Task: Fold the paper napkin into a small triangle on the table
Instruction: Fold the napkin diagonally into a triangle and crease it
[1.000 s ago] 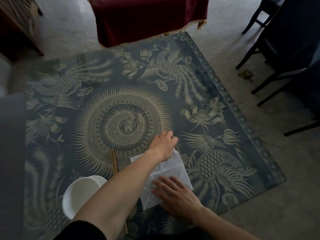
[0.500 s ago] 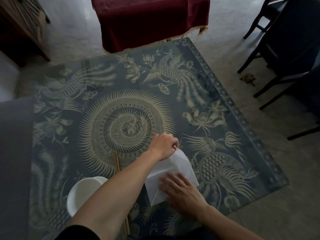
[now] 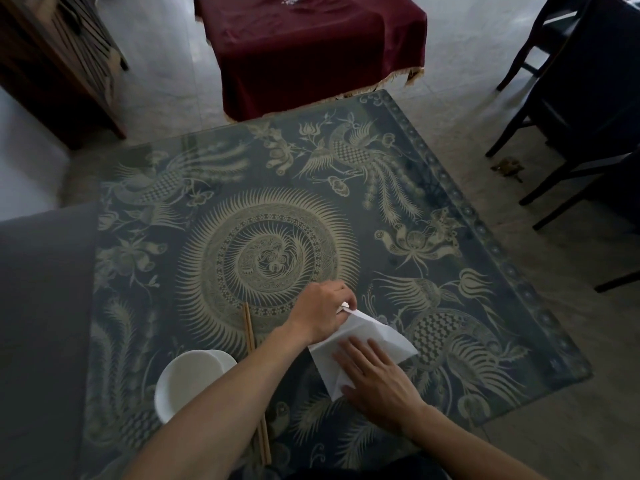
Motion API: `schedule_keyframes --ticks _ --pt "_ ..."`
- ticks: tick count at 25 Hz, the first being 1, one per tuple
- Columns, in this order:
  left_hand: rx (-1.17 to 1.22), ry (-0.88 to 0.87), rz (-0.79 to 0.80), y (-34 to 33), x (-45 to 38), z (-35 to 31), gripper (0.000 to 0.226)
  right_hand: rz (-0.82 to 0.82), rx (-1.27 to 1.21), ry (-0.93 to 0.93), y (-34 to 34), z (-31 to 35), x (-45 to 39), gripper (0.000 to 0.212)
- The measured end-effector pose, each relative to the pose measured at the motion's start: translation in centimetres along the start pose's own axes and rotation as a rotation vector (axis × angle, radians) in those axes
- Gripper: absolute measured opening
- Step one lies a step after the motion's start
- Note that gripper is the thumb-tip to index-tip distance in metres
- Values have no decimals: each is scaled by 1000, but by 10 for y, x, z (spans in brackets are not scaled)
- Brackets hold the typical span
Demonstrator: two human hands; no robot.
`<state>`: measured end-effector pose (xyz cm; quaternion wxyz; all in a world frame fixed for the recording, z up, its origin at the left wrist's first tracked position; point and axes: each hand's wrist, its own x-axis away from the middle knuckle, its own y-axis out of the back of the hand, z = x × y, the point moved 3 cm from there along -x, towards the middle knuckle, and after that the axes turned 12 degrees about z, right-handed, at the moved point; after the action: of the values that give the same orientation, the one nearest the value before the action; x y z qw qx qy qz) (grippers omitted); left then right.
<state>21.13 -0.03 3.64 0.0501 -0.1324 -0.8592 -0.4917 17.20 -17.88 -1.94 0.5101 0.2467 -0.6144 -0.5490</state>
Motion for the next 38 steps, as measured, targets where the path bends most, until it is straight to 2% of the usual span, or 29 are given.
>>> schedule_keyframes --ticks 6,12,16,25,34,38 --pt "-29 -52 -1 11 3 -8 8 89 -140 -66 7 4 -17 65" --pt "-160 -139 -54 5 27 -20 9 -77 -22 -45 -5 7 4 62" --pt "-140 -101 -96 -17 53 -21 16 -109 -47 -51 -16 -3 23 55" --pt "-117 -6 -47 -62 82 -23 20 -178 -142 -100 -30 -21 45 46" --pt "-204 14 22 -85 95 -18 9 -126 -69 -173 -44 -32 62 57" --pt "-208 17 48 -89 98 -14 20 -120 -80 -168 -42 -32 63 58"
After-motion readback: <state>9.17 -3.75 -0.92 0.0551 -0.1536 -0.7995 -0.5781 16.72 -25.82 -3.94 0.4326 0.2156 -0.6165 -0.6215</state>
